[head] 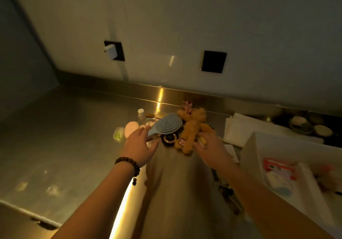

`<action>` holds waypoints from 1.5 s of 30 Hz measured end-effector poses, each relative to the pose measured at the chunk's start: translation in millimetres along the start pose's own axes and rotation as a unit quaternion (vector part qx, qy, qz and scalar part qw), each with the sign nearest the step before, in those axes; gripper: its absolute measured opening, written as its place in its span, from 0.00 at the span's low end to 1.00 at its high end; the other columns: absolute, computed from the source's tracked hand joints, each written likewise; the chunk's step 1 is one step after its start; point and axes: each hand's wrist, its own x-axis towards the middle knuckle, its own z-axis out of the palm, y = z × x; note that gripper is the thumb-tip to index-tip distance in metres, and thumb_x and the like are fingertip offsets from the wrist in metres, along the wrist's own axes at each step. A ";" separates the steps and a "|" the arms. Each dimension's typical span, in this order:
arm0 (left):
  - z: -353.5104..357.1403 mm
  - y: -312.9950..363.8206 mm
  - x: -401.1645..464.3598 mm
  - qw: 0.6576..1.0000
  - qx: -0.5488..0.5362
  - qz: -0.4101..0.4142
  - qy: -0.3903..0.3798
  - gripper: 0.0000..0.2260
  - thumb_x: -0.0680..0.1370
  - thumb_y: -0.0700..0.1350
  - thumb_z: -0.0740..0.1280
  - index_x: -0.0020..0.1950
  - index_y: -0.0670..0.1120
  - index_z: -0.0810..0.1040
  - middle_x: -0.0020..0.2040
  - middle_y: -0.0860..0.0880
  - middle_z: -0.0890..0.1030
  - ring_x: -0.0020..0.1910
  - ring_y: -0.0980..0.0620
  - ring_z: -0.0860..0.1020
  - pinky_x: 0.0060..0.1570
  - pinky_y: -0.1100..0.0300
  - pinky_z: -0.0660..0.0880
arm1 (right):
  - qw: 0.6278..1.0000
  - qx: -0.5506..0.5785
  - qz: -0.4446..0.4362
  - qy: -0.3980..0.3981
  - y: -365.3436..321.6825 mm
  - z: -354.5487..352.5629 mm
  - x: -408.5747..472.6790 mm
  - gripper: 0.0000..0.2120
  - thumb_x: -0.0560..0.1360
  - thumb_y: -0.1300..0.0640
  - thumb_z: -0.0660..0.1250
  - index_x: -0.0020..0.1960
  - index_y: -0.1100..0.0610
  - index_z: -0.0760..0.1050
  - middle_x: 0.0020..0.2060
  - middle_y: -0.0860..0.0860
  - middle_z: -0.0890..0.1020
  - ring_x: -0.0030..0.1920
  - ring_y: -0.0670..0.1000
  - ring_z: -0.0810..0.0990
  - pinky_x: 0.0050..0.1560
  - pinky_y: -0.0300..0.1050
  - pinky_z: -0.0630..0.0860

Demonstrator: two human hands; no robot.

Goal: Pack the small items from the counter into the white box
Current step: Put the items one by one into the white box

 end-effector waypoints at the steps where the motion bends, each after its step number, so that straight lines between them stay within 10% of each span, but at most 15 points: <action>1: 1.1 -14.6 11.3 1.000 0.001 0.001 -0.020 0.29 0.75 0.59 0.62 0.72 0.47 0.64 0.68 0.47 0.70 0.66 0.48 0.68 0.65 0.49 0.68 | 0.999 0.011 0.030 -0.001 -1.1 11.4 5.3 0.11 0.76 0.51 0.64 0.57 0.54 0.76 0.55 0.51 0.78 0.54 0.48 0.76 0.55 0.43 0.73; 10: 19.5 -68.5 80.3 0.988 0.002 0.096 -0.122 0.29 0.73 0.58 0.66 0.70 0.49 0.64 0.67 0.47 0.70 0.64 0.48 0.69 0.62 0.51 0.69 | 0.978 -0.036 0.189 0.080 -13.3 63.8 44.9 0.34 0.72 0.52 0.70 0.73 0.54 0.59 0.68 0.58 0.63 0.67 0.59 0.65 0.66 0.56 0.67; 19: 45.6 -61.4 102.1 0.975 0.081 0.102 -0.180 0.23 0.74 0.52 0.66 0.67 0.50 0.65 0.60 0.47 0.74 0.58 0.47 0.72 0.54 0.55 0.72 | 0.949 -0.152 0.262 0.089 2.4 73.0 93.1 0.31 0.74 0.42 0.65 0.71 0.52 0.60 0.65 0.61 0.67 0.64 0.61 0.69 0.59 0.57 0.72; 34: 28.1 -48.3 89.9 0.992 -0.042 0.059 -0.099 0.15 0.72 0.52 0.70 0.54 0.46 0.72 0.52 0.47 0.76 0.49 0.49 0.75 0.45 0.57 0.74 | 0.961 -0.089 0.198 0.169 -3.6 54.4 81.8 0.11 0.73 0.60 0.67 0.55 0.55 0.73 0.50 0.55 0.76 0.50 0.54 0.76 0.43 0.42 0.66; 45: -11.4 28.9 91.3 0.986 -0.118 0.112 -0.021 0.15 0.70 0.51 0.71 0.52 0.47 0.74 0.47 0.50 0.75 0.45 0.49 0.75 0.42 0.52 0.74 | 0.943 -0.026 0.108 0.313 -40.9 -90.5 25.4 0.12 0.70 0.60 0.68 0.51 0.48 0.74 0.45 0.47 0.75 0.45 0.48 0.75 0.43 0.40 0.71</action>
